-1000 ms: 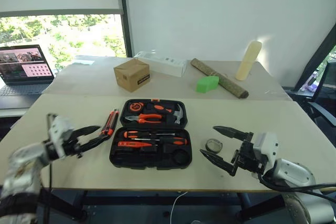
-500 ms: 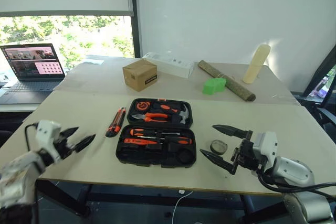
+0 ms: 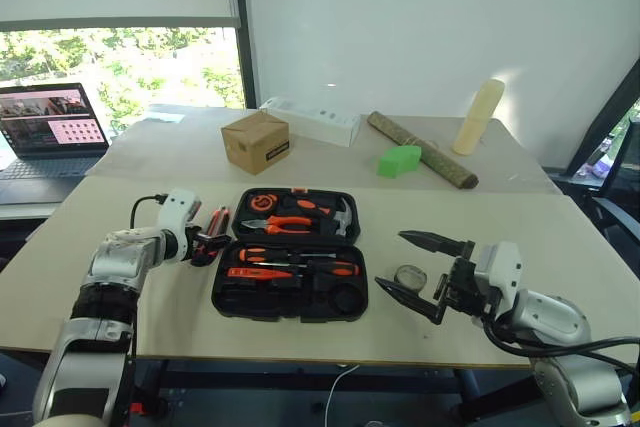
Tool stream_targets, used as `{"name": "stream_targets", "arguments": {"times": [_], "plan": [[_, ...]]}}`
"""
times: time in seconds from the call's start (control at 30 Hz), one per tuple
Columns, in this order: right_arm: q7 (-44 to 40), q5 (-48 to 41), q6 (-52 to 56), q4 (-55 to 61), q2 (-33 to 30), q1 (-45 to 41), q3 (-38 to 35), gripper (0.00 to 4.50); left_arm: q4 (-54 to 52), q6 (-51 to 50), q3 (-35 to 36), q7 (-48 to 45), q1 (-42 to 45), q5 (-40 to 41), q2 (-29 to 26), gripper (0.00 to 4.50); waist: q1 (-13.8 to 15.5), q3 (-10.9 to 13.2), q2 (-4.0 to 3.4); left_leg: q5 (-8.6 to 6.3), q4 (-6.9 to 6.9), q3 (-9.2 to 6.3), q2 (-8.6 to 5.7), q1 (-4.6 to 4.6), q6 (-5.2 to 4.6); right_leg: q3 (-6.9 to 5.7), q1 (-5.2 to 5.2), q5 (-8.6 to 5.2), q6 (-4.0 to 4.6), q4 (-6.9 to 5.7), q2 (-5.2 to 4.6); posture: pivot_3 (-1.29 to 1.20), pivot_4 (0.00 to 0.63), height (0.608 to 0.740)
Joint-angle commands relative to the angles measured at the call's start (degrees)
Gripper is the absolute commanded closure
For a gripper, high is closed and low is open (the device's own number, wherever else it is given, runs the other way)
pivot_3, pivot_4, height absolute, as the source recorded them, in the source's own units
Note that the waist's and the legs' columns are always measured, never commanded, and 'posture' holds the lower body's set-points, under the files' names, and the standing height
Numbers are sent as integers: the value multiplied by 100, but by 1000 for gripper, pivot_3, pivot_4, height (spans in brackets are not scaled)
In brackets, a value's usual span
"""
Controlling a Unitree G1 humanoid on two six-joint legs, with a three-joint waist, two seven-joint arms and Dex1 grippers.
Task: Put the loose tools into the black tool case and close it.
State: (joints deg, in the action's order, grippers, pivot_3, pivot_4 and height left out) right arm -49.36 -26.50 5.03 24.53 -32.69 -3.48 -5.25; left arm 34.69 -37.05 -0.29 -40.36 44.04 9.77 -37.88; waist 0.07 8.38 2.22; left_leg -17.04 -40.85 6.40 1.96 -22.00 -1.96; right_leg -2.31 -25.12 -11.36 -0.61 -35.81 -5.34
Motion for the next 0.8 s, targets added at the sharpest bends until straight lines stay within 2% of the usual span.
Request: {"name": "stream_targets", "arguments": {"times": [0.03, 0.17, 0.2, 0.3, 0.43, 0.5, 0.57, 0.63, 0.7, 0.8], "plan": [[82, -81, 27, 238, -52, -53, -114, 0, 221, -107, -103, -188, 184, -141, -29, 1226, -1, 0, 0, -3, 0, -1, 0, 0, -5, 0, 0, 0, 0, 0, 0, 0, 150, 740], [129, -75, 56, 298, -54, -27, -134, 0, 272, -9, 166, -288, 99, -30, -129, 2724, 1, 0, 0, -4, 0, -2, 1, 1, -6, 0, 0, 0, 0, -2, -2, 0, 150, 740], [143, -79, 61, 324, -60, -2, -145, 0, 281, 94, 355, -331, 75, 85, -167, 2815, -6, 0, 0, -4, -1, -2, 1, 1, -6, 0, 0, 0, 0, -2, -2, 0, 150, 740], [178, -97, 74, 418, -98, 126, -223, 0, 263, 469, 1074, -794, 34, 620, -379, 2819, -21, 2, 4, -1, 0, -2, 5, -4, -2, 0, -6, 0, 0, -3, -1, 0, 150, 740], [204, -153, 103, 518, -161, 287, -328, 0, 63, 1456, 1213, -2358, -135, 971, -785, 2819, -39, 12, 18, 9, 0, -1, 9, -13, 16, -2, -15, 0, 1, -2, 1, 0, 150, 740], [178, -203, 125, 545, -215, 375, -378, 0, -317, 2247, 880, -3732, -294, 1048, -961, 2819, -22, 12, 18, 10, -1, 3, 6, -14, 17, -3, -14, 0, 1, -1, -3, 0, 150, 740], [101, -233, 135, 536, -288, 431, -403, 0, -505, 2878, 432, -4652, -325, 857, -1090, 2819, 51, 12, 17, 8, -3, 7, 1, -13, 15, -4, -9, -1, -2, 2, -12, 0, 150, 740], [60, -246, 129, 507, -331, 441, -410, 0, -599, 3104, 171, -5043, -278, 773, -1093, 2819, 92, 14, 15, 4, -7, 13, -1, -12, 9, -4, -3, -3, -3, 4, -18, 0, 150, 740], [40, -254, 122, 463, -351, 414, -421, 0, -1099, 3388, -559, -5193, -307, 849, -1185, 2819, 94, 14, 15, -5, -12, 11, -4, -14, -8, -3, -3, -2, -3, 3, -15, 0, 150, 740], [66, -233, 131, 464, -340, 375, -383, 0, -1565, 3393, -1106, -5214, -282, 568, -913, 2819, 90, 14, 15, -20, -15, 2, -3, -16, -33, 0, -3, -1, -4, 1, -12, 0, 150, 740]]}}
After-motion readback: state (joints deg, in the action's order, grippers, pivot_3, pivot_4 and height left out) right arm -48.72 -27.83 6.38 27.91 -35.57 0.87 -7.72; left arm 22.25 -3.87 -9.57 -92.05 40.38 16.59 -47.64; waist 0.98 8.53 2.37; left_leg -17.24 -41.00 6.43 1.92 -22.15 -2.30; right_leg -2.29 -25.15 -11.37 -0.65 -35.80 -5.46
